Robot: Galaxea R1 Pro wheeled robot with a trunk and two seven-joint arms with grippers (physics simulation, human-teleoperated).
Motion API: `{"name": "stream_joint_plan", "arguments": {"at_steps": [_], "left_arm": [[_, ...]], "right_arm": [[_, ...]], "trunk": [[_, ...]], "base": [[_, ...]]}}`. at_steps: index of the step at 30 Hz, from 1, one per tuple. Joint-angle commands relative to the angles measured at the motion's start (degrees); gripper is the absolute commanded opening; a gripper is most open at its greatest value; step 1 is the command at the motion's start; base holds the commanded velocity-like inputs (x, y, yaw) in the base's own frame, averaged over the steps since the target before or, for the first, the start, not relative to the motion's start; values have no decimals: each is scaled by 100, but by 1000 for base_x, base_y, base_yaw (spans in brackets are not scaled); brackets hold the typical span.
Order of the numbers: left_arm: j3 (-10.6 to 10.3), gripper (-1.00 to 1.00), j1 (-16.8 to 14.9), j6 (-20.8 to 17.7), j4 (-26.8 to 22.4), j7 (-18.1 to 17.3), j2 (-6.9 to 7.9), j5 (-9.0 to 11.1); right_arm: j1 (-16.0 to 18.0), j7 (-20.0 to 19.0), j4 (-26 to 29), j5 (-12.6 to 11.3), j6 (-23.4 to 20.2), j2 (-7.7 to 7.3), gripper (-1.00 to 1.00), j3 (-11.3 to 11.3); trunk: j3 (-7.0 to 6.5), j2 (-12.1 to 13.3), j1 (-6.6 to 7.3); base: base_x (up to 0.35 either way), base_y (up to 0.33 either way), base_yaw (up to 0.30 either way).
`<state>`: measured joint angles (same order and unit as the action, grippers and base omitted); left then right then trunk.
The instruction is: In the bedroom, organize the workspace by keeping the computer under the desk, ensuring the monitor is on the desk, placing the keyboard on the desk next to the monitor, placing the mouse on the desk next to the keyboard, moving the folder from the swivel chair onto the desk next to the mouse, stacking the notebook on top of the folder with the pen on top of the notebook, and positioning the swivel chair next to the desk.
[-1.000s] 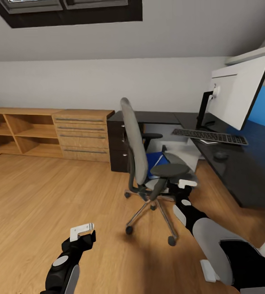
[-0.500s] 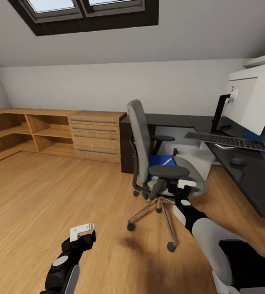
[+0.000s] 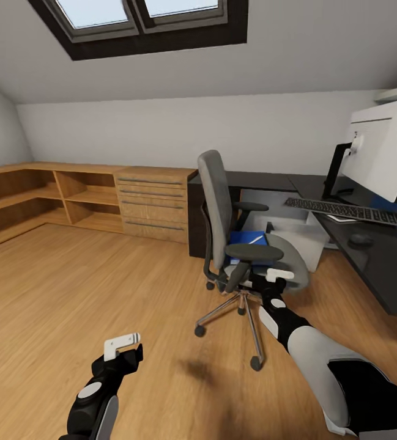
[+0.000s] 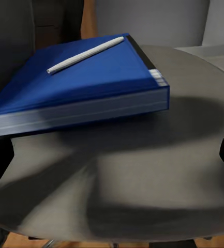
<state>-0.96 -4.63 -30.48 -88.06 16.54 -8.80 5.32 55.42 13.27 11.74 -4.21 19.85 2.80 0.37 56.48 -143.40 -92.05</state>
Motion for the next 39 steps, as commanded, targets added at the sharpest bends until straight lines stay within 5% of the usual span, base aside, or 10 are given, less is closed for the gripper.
{"name": "stream_joint_plan", "arguments": {"at_steps": [1, 8, 16, 39], "left_arm": [[6, 100, -1, -19, -16, 51, 1, 60], [42, 100, -1, -24, -154, 51, -7, 65], [71, 100, -3, -26, -206, 51, -8, 64], [105, 100, -3, -19, -228, 51, -6, 64]], "right_arm": [[4, 1, -4, -44, 28, 1, 100, 7], [4, -5, -4, -55, 28, 8, 100, 13], [4, 0, -5, -45, 28, 198, 100, 15], [1, -7, -5, -44, 28, 208, 100, 5]], "trunk": [[6, -2, 1], [1, -2, 1], [-37, -2, 1], [-124, -2, 1]], "base": [[-3, 0, 1], [-1, 0, 53], [0, 0, 201], [0, 0, 129]]}}
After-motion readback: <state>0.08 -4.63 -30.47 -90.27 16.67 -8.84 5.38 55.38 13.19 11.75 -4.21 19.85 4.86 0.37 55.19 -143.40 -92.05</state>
